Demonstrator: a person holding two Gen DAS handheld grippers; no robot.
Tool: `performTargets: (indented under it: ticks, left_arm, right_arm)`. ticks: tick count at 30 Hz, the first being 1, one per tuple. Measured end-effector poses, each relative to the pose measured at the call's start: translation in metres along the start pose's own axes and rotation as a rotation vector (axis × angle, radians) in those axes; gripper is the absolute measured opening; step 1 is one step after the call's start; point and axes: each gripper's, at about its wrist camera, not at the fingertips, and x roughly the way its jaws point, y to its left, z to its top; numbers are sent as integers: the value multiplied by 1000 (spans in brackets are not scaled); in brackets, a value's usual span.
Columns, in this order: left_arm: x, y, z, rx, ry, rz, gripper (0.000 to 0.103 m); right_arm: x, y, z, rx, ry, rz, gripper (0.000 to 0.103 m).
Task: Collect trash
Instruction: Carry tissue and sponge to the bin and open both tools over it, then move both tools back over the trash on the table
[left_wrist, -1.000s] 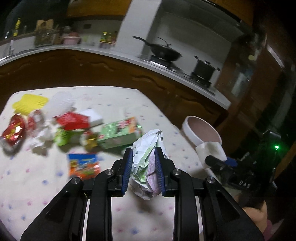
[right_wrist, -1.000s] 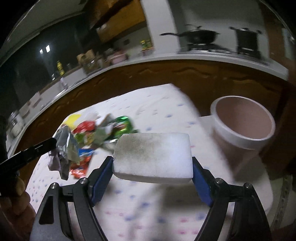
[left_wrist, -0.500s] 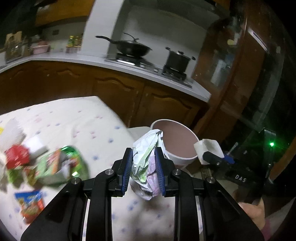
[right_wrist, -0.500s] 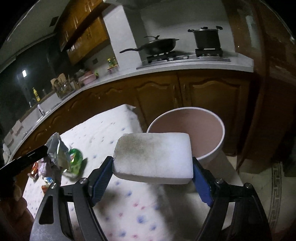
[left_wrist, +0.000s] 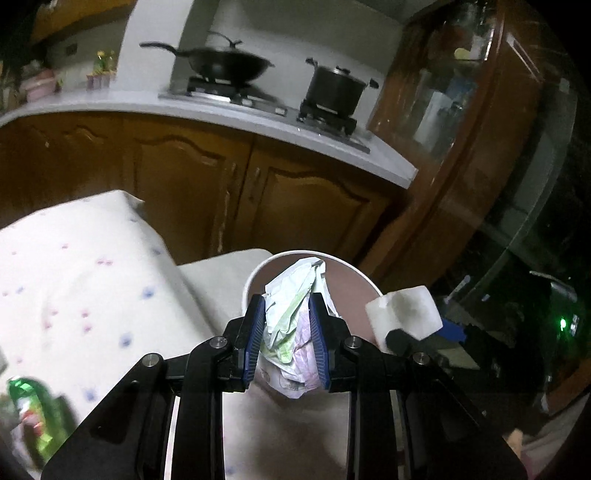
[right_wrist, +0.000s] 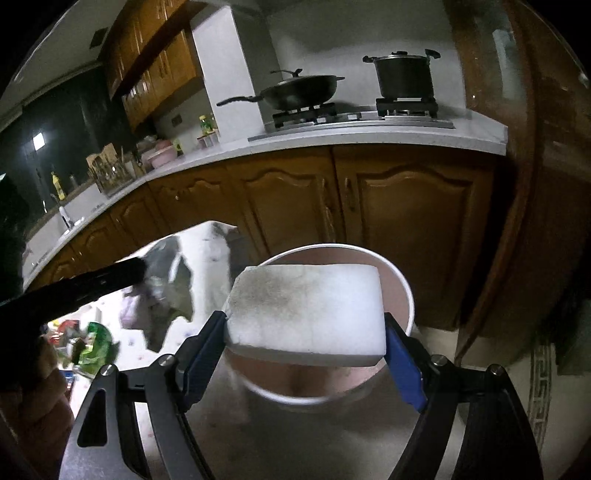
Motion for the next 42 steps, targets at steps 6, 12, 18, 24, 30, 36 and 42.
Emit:
performTargets:
  ticks: [6, 12, 18, 24, 30, 36, 42]
  left_arm:
    - [39, -3, 7, 3, 47, 7, 25]
    - [61, 1, 4, -12, 92, 5, 40]
    - [61, 2, 3, -23, 89, 1, 50]
    - [38, 9, -3, -51, 62, 0, 50]
    - [-18, 27, -21, -87, -3, 48, 61]
    - [-79, 58, -46, -135, -67, 110, 61]
    - [-143, 96, -78, -185, -118, 193, 61]
  right_arm:
    - [24, -13, 2, -3, 35, -5, 84]
    - [42, -22, 1, 14, 85, 6, 85]
    - [34, -30, -1, 39, 71, 2, 85]
    - [16, -37, -4, 90, 46, 6, 85]
    - [-2, -23, -9, 109, 17, 30, 92]
    - [-16, 9, -15, 103, -15, 81, 94]
    - [-27, 57, -21, 80, -24, 174, 94]
